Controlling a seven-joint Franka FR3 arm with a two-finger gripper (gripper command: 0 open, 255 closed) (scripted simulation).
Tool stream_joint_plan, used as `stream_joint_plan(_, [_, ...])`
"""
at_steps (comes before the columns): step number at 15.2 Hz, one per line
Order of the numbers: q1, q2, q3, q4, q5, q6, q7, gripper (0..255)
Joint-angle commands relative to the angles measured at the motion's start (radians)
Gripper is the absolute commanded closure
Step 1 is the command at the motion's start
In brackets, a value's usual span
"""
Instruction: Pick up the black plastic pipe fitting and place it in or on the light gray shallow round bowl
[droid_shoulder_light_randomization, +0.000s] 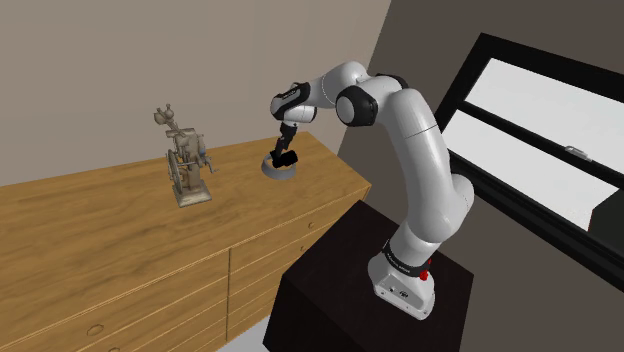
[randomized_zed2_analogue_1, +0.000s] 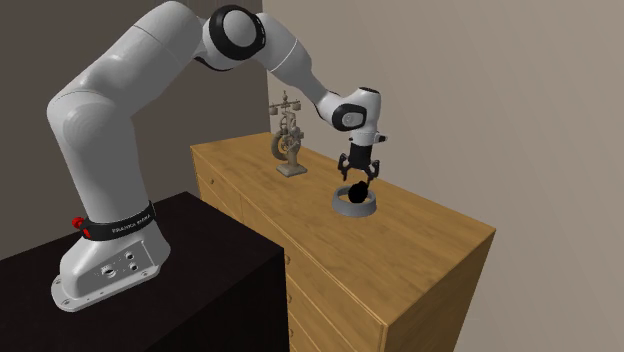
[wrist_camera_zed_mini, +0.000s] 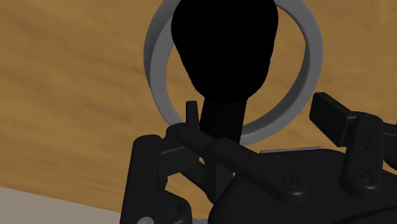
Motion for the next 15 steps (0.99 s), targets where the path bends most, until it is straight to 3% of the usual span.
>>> stream_joint_plan(1, [0.000,0.000,0.000,0.000,0.000,0.000,0.000,0])
stream_joint_plan(7, [0.010,-0.088,-0.024,-0.019,-0.025,-0.069,0.011,0])
stream_joint_plan(15, [0.010,-0.088,-0.024,-0.019,-0.025,-0.069,0.011,0])
